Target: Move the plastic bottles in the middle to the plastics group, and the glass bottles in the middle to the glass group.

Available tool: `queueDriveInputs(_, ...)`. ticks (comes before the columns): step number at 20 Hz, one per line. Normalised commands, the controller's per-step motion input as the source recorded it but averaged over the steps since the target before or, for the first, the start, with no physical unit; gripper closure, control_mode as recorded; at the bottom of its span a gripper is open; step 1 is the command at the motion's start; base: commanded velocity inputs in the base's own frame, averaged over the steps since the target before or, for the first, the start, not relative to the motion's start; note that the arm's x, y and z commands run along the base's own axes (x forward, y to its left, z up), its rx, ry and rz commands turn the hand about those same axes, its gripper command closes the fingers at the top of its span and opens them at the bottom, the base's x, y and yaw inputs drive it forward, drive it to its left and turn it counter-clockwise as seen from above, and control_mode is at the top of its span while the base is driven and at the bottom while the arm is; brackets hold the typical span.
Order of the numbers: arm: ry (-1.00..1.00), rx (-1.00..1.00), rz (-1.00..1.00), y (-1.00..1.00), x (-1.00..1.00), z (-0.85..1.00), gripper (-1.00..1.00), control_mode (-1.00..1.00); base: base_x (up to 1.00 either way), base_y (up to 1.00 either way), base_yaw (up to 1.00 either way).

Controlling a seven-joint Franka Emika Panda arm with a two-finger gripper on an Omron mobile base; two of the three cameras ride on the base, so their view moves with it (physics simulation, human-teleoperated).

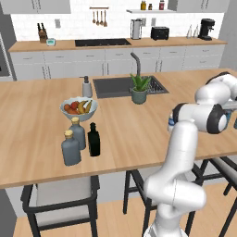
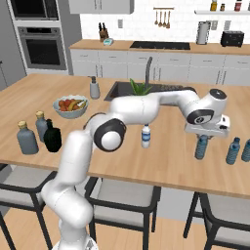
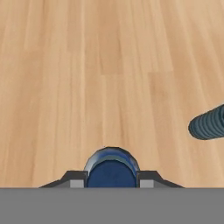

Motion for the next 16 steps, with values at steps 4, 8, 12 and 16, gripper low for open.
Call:
queueDriveInputs(4, 0.00, -0.10, 0.00, -0.21, 0.24, -0.08, 1.00, -1.00, 0.00, 0.00, 0.00)
queueDriveInputs(8, 0.00, -0.07, -0.03, -0.27, 0.02, 0.00, 1.00, -1.00, 0.00, 0.00, 0.00)
queueDriveInputs(12, 0.00, 0.00, -0.05, -0.27, -0.01, -0.18, 1.00, -1.00, 0.00, 0.00, 0.00)
queueDriveInputs(16, 0.00, 0.00, -0.03, -0.26, -0.03, -0.10, 1.00, -1.00, 0.00, 0.00, 0.00)
